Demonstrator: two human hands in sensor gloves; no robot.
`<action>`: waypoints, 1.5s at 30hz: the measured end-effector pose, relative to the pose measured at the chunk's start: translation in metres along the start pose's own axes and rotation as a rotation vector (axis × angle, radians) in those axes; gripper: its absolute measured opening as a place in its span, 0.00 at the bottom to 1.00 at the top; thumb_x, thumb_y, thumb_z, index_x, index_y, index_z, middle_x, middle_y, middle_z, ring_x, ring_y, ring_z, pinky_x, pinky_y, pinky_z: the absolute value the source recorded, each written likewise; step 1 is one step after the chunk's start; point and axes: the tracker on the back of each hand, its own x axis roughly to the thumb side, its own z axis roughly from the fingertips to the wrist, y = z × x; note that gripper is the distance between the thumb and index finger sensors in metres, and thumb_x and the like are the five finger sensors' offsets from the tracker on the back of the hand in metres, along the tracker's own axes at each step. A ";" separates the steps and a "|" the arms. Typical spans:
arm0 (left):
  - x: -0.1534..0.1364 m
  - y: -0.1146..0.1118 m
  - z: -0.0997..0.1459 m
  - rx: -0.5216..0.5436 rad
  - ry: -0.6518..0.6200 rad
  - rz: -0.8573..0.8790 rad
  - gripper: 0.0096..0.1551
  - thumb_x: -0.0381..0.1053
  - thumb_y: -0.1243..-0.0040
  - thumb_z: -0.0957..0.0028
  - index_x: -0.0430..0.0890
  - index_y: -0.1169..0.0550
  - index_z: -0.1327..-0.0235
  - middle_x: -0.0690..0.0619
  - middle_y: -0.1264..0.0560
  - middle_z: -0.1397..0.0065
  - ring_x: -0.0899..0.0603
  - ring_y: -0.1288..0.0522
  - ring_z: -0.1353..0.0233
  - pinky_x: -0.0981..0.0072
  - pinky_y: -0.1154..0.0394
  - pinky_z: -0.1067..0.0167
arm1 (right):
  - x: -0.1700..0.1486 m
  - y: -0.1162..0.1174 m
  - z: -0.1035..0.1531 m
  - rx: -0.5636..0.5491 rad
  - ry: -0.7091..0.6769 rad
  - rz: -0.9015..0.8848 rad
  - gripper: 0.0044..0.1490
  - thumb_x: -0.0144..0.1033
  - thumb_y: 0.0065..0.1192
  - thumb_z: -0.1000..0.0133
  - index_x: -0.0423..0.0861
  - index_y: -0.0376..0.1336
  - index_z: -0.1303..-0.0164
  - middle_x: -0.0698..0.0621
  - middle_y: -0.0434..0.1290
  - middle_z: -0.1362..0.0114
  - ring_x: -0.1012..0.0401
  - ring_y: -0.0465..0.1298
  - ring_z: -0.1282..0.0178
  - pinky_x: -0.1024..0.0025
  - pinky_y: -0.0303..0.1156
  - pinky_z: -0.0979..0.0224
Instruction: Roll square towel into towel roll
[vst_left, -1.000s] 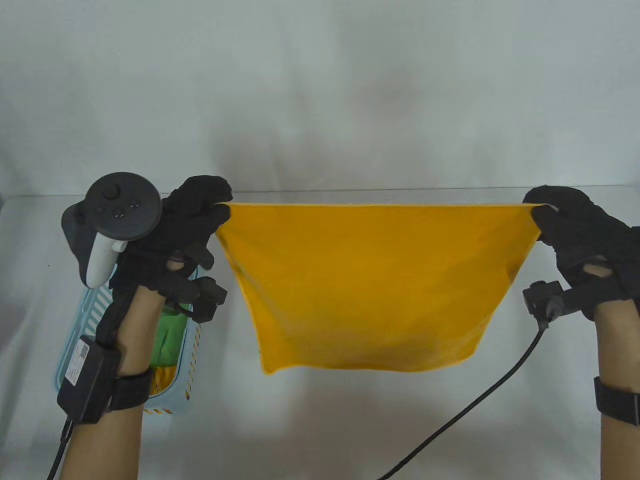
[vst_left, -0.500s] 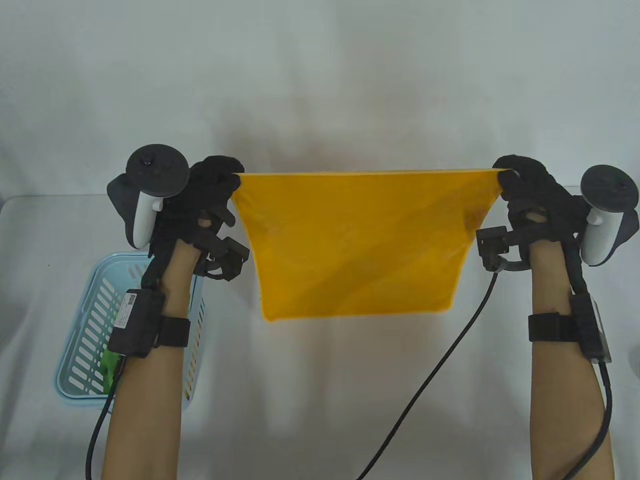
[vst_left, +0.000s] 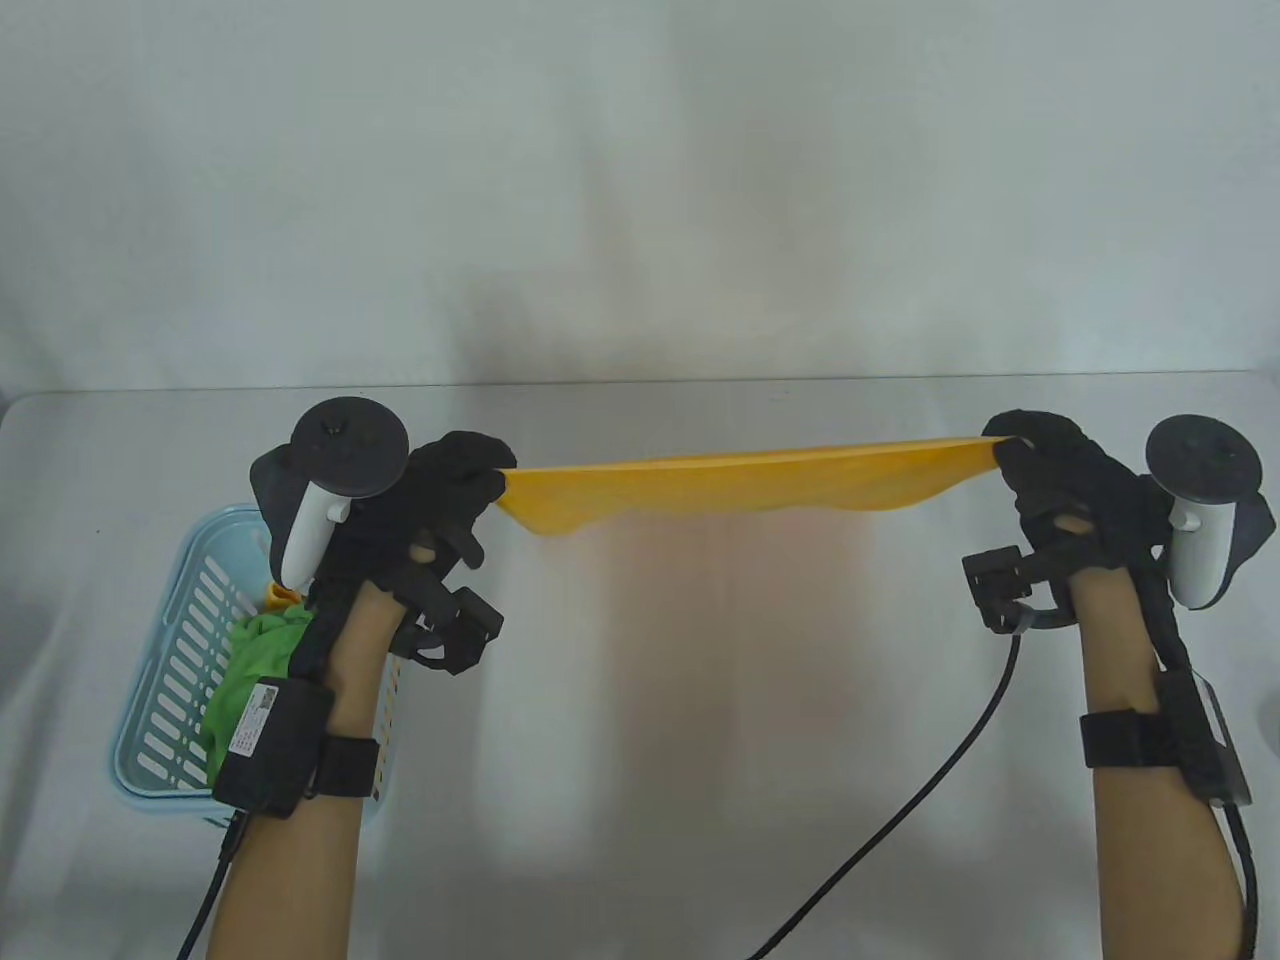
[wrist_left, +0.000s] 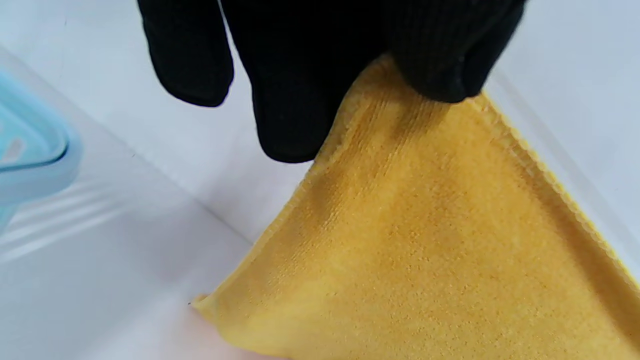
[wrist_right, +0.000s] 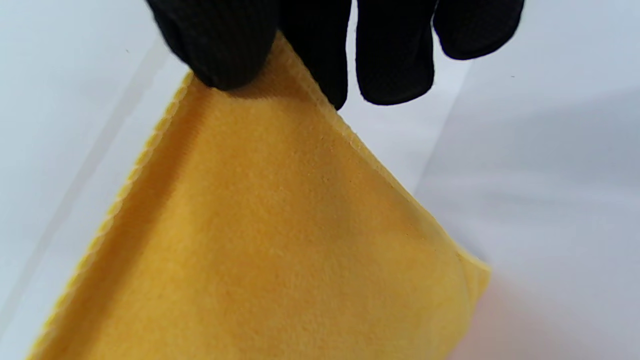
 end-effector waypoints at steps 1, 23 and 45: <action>-0.004 -0.006 0.001 -0.019 0.013 -0.002 0.21 0.51 0.38 0.55 0.60 0.19 0.46 0.58 0.20 0.36 0.46 0.17 0.36 0.42 0.29 0.31 | -0.009 0.001 0.002 0.018 0.003 0.011 0.23 0.44 0.65 0.54 0.62 0.70 0.47 0.57 0.75 0.33 0.49 0.74 0.31 0.45 0.67 0.29; -0.039 -0.070 0.091 -0.507 -0.146 -0.225 0.22 0.51 0.38 0.54 0.54 0.19 0.46 0.55 0.16 0.40 0.45 0.14 0.40 0.42 0.27 0.33 | -0.126 -0.019 0.070 0.580 0.023 0.118 0.24 0.43 0.65 0.53 0.53 0.72 0.47 0.50 0.82 0.43 0.49 0.81 0.41 0.44 0.70 0.34; -0.036 -0.081 0.033 -0.467 0.082 -0.338 0.22 0.51 0.39 0.54 0.55 0.19 0.45 0.56 0.17 0.40 0.44 0.15 0.40 0.42 0.27 0.33 | -0.108 0.006 0.046 0.427 0.062 0.219 0.24 0.44 0.63 0.53 0.54 0.71 0.47 0.51 0.78 0.39 0.48 0.77 0.38 0.44 0.68 0.33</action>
